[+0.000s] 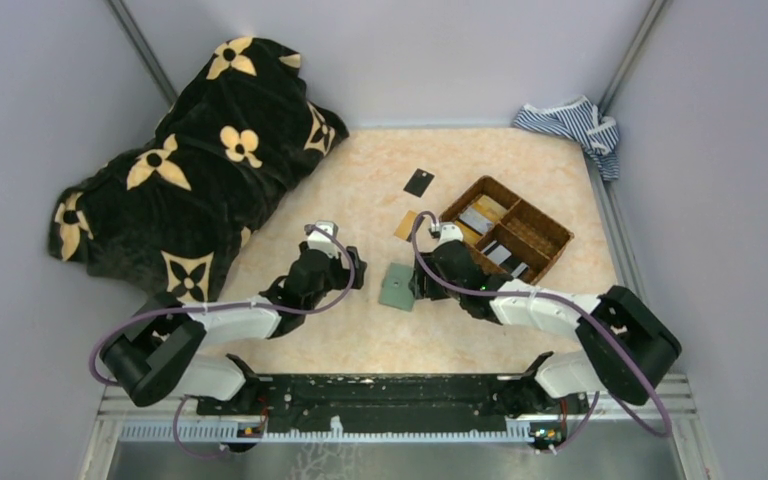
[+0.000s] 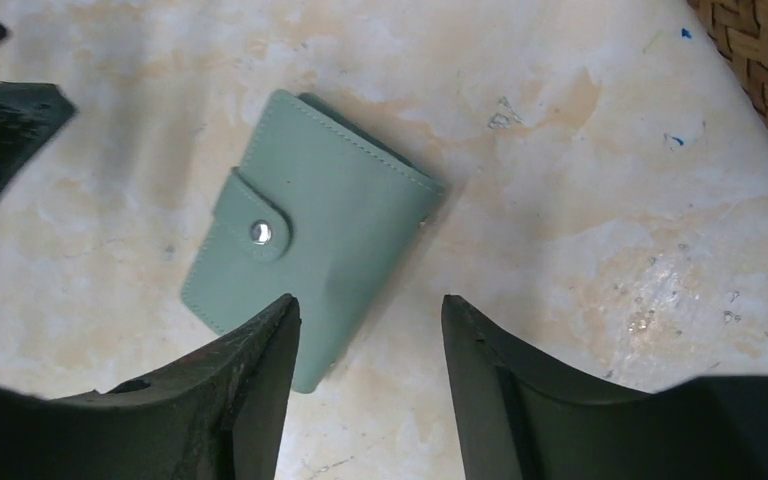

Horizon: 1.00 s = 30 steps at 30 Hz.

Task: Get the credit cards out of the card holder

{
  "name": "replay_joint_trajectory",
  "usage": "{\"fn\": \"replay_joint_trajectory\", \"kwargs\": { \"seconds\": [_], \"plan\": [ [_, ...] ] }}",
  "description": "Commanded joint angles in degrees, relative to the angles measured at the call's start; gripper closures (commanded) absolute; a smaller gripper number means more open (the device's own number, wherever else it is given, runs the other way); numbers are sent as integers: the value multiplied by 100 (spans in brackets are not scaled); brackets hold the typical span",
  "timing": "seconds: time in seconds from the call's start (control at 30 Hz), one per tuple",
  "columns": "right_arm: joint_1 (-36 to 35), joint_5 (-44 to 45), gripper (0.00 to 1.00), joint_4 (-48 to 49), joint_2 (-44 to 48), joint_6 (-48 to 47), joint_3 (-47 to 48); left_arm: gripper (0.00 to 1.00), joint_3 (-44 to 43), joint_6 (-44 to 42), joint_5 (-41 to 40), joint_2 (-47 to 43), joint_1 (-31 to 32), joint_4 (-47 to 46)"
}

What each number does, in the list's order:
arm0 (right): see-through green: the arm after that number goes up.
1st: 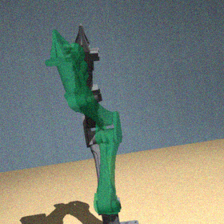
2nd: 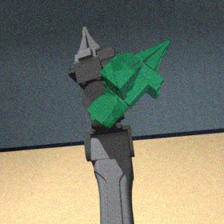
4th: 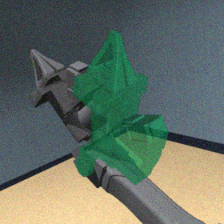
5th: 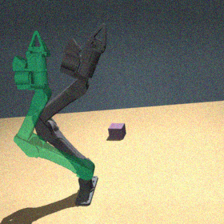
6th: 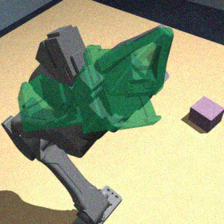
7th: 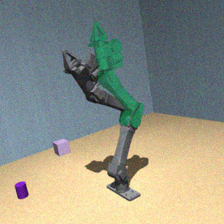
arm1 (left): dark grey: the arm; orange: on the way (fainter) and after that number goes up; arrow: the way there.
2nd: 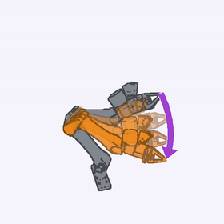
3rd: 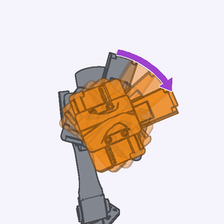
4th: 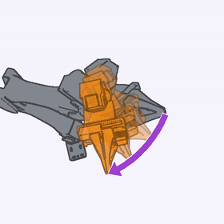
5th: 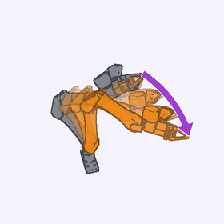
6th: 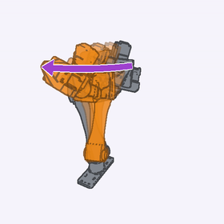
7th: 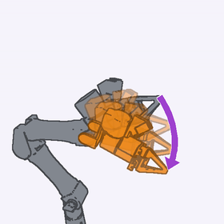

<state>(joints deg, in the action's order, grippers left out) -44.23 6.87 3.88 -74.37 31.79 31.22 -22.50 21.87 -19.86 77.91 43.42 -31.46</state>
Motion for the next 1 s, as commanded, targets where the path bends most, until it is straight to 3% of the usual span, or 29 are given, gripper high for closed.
{"fn": "replay_joint_trajectory", "kwargs": {
  "seconds": [0.0, 0.2, 0.5, 0.77, 0.97],
  "plan": [
    [-75, 260, 48, 314, -367, -2, 270, 11, -73, 281, 64, -300, 35, 228],
    [-69, 121, 54, 600, -630, 14, 159, 11, 83, 313, -35, -792, 35, 628],
    [-124, -320, 62, 1081, -1567, 131, 355, 10, 293, 539, -237, -757, 30, 523],
    [-400, -634, 60, 1274, -2640, 258, 909, 11, 280, 895, -258, -1109, 17, 905],
    [-416, -300, 59, 919, -2267, 93, 1196, 10, 245, 622, -575, -1212, 10, 1071]
  ]
}}
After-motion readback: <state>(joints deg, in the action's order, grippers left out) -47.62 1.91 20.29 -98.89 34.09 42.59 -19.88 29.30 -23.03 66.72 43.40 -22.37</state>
